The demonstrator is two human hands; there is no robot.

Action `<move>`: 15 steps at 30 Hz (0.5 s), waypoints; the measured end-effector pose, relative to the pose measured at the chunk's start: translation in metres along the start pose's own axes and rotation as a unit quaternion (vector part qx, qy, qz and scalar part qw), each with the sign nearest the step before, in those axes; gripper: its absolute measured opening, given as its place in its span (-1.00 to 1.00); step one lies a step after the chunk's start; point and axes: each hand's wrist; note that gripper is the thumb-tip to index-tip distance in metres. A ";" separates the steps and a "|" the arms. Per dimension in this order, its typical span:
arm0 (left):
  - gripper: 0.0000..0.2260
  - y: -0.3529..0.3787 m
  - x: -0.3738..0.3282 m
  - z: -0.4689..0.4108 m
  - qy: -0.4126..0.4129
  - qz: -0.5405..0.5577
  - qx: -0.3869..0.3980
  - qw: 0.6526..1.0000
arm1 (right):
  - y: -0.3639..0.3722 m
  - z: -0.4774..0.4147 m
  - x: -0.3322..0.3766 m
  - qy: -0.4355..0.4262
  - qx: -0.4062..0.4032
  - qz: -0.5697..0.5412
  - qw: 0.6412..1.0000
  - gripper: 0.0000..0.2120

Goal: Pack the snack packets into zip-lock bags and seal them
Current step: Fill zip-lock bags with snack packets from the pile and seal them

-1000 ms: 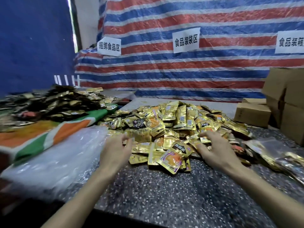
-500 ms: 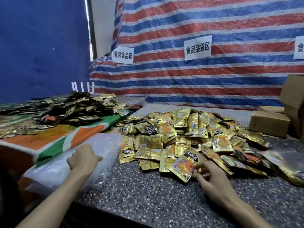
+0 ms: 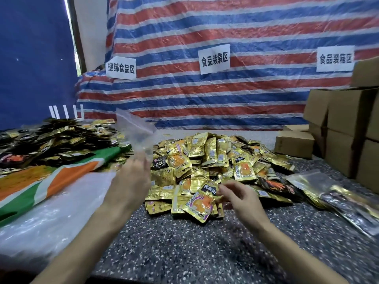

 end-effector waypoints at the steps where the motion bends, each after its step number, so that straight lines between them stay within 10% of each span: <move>1: -0.80 0.009 -0.015 0.001 0.067 0.010 -0.012 0.998 | -0.002 0.001 0.008 0.018 0.012 -0.052 0.998 -0.64; 5: -0.92 0.061 -0.049 0.016 0.279 -0.041 -0.009 0.959 | -0.014 0.004 0.027 0.050 0.037 -0.149 0.987 -0.30; 8: -0.83 0.107 -0.052 0.038 0.380 0.009 0.058 0.923 | -0.020 0.008 0.019 0.049 0.031 -0.082 0.995 -0.43; 11: -0.68 0.135 -0.040 0.053 0.344 0.061 0.130 0.928 | -0.023 0.014 -0.004 0.060 0.012 -0.017 0.998 -0.74; 15: -0.78 0.142 -0.032 0.055 0.331 0.049 0.125 0.934 | -0.026 0.017 -0.026 0.111 0.057 -0.119 0.985 -0.44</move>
Point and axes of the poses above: each hand's wrist, its own z-axis away from the middle knuckle, its own y-axis out of the palm, x = y × z, and after that the axes turned 9 degrees about y, right-handed
